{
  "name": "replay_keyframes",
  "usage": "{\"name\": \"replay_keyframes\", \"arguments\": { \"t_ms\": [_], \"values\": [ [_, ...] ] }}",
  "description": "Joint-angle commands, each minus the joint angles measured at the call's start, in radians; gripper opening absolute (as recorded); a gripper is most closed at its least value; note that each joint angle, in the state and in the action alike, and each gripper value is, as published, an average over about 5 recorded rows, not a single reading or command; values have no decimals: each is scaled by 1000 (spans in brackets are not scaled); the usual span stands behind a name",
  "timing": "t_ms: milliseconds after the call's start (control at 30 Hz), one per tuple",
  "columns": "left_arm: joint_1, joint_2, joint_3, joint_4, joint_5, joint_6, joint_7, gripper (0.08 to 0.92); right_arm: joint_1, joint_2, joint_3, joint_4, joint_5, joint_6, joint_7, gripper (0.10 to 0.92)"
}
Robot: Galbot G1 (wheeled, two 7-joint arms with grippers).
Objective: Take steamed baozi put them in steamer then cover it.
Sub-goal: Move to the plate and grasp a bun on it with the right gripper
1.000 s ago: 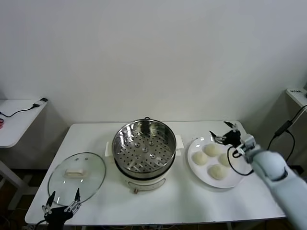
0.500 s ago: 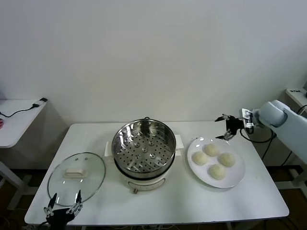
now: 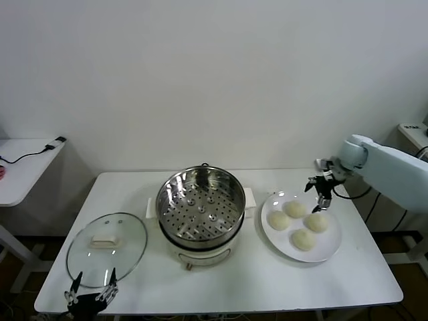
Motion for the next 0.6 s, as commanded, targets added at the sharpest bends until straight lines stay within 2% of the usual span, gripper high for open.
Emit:
{"name": "replay_keyframes", "arguments": {
  "t_ms": [33,600],
  "values": [
    [1,-3,2,2,5,-1,0,823,-43,100,-31,-135,-18,-26,16,823],
    [-1,-10,31,17,12,-6,-2,823,-131,190,111,-251,-40,-28,53,812]
  ]
}}
